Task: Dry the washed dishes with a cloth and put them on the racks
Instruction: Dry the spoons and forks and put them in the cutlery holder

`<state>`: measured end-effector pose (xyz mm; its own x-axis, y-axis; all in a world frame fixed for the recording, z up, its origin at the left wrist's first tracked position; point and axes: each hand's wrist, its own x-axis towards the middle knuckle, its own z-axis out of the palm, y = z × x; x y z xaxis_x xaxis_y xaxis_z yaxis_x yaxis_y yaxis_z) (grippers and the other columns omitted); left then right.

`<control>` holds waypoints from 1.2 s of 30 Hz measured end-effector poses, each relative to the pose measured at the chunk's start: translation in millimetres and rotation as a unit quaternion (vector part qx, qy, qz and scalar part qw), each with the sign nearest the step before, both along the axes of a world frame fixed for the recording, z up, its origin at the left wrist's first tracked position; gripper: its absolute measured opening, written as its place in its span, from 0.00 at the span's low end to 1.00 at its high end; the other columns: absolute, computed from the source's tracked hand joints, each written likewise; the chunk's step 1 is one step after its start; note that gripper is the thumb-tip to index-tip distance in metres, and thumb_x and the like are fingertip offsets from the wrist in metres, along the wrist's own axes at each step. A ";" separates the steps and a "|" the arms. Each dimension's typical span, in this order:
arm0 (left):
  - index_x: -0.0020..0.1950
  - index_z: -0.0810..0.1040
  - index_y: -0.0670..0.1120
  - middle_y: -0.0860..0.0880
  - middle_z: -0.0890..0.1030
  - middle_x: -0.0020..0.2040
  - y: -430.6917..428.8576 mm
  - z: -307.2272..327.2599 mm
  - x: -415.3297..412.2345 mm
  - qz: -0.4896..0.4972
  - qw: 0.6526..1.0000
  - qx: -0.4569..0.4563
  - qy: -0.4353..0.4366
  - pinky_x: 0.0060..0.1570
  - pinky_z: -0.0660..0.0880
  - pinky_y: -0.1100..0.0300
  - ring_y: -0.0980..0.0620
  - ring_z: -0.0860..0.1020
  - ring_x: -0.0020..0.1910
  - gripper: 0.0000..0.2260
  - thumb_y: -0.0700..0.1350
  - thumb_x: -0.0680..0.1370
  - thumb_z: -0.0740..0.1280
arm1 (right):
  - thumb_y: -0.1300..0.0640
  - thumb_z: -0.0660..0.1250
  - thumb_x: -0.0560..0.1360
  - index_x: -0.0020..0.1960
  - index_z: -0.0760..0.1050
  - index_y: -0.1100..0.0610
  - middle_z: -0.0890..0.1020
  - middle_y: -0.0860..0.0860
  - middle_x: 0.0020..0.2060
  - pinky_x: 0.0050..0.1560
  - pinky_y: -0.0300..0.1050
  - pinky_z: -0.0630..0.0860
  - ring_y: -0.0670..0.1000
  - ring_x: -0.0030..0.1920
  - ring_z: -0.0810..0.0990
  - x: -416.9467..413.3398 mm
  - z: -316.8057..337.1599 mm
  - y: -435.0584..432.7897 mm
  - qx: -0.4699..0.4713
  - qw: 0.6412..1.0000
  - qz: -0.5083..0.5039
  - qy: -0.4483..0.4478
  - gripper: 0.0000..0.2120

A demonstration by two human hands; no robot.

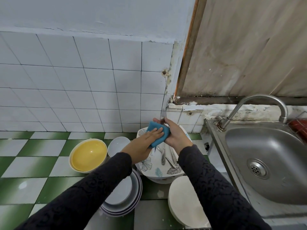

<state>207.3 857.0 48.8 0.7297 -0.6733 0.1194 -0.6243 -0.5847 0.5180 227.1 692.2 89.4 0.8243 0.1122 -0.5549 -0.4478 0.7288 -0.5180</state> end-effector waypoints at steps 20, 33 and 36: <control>0.70 0.69 0.53 0.50 0.76 0.65 16.4 -27.6 -21.9 0.150 0.975 -0.103 0.131 0.54 0.71 0.69 0.53 0.73 0.59 0.18 0.37 0.83 0.59 | 0.53 0.53 0.86 0.42 0.69 0.54 0.74 0.50 0.34 0.44 0.46 0.69 0.50 0.36 0.71 -3.6 9.0 -31.1 -0.094 0.989 -0.037 -0.107 0.16; 0.52 0.74 0.47 0.40 0.80 0.54 -22.3 4.6 -3.0 0.379 0.794 -0.382 0.284 0.55 0.79 0.46 0.41 0.79 0.54 0.05 0.48 0.83 0.62 | 0.46 0.50 0.87 0.63 0.76 0.53 0.75 0.47 0.56 0.63 0.53 0.71 0.49 0.55 0.72 -25.2 9.1 -26.8 -0.507 0.839 0.097 -0.170 0.19; 0.55 0.75 0.43 0.40 0.80 0.51 -36.6 11.5 -4.7 0.385 0.797 -0.388 0.258 0.51 0.80 0.48 0.41 0.80 0.51 0.10 0.49 0.82 0.63 | 0.51 0.52 0.87 0.68 0.75 0.57 0.77 0.49 0.53 0.64 0.56 0.73 0.50 0.53 0.73 -23.6 5.4 -23.0 -0.559 0.803 0.100 -0.183 0.19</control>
<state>202.7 820.4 60.3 0.9775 0.1282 -0.1674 0.1772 -0.0693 0.9817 203.5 669.3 94.7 0.9827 -0.1361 -0.1259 -0.1665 -0.3496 -0.9220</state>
